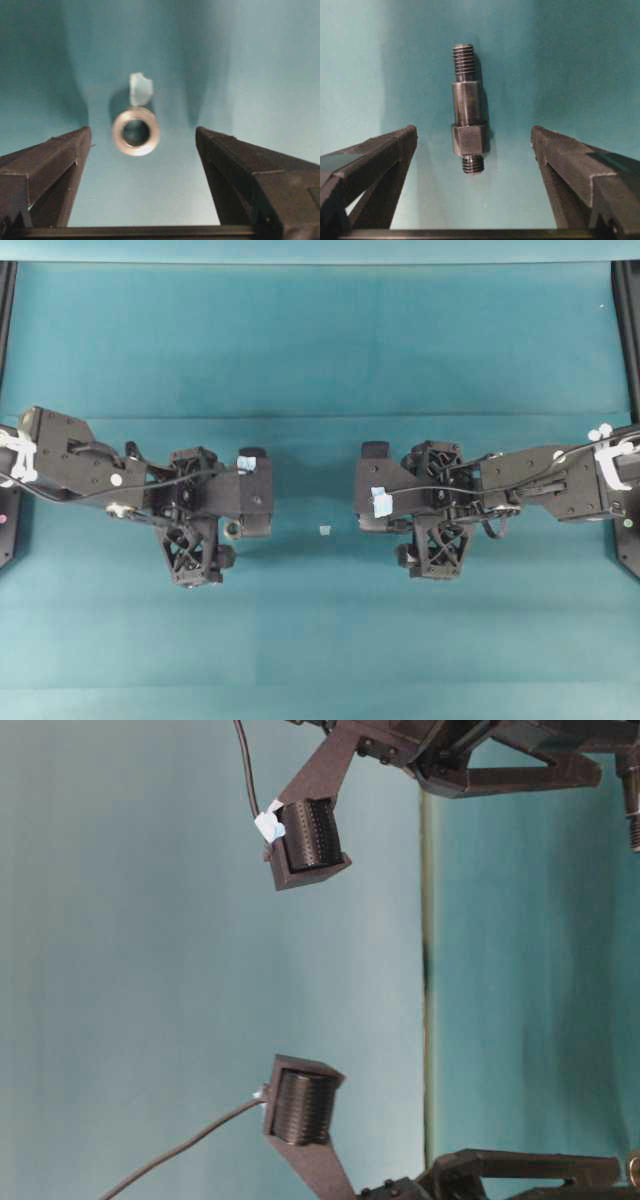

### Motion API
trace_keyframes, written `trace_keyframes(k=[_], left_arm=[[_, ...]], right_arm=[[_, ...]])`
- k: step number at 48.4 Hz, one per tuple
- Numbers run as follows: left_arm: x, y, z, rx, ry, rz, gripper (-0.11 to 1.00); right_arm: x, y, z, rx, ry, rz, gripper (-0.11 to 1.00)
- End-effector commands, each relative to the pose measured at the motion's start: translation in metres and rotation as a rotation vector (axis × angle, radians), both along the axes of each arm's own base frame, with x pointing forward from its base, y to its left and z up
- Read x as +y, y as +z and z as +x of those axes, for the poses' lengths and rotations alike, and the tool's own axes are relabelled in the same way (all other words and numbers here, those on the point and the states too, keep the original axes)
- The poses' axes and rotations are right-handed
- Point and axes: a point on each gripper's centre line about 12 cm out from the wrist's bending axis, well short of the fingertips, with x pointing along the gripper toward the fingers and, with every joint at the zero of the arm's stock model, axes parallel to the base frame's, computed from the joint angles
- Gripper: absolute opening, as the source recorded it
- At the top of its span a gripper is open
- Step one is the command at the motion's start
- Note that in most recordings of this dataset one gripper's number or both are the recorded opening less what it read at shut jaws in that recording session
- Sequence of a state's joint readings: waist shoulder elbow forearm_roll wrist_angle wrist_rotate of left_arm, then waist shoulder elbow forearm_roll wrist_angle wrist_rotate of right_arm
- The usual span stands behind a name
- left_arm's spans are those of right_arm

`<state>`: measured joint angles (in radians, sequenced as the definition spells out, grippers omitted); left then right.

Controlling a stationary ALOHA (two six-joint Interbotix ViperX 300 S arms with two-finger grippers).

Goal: Insert the washer onto the shaft with both hands.
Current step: 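Lower both open grippers toward the washer and the shaft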

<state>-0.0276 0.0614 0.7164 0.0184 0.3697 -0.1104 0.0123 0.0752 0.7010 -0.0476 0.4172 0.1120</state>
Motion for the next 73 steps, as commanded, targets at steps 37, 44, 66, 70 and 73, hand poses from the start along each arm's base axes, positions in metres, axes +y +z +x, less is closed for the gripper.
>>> trace_keyframes(k=[37,44,66,70,73], left_arm=[[-0.002,0.0,0.003,-0.025,-0.006,0.0,0.91],[-0.001,0.0,0.003,-0.025,-0.003,0.0,0.91],[0.011,0.0,0.001,-0.025,0.027,0.003,0.91],[0.011,0.001,0.002,-0.034,0.027,0.003,0.91],[0.011,0.001,0.003,-0.043,0.028,0.002,0.91]], right_arm=[[0.001,0.003,0.003,-0.012,0.009,-0.003,0.86],[0.001,0.003,0.003,-0.012,0.009,-0.003,0.86],[0.001,0.002,0.003,-0.012,0.009,-0.002,0.86],[0.001,0.002,0.003,-0.014,0.009,-0.002,0.86],[0.001,0.002,0.003,-0.015,0.009,-0.002,0.86]])
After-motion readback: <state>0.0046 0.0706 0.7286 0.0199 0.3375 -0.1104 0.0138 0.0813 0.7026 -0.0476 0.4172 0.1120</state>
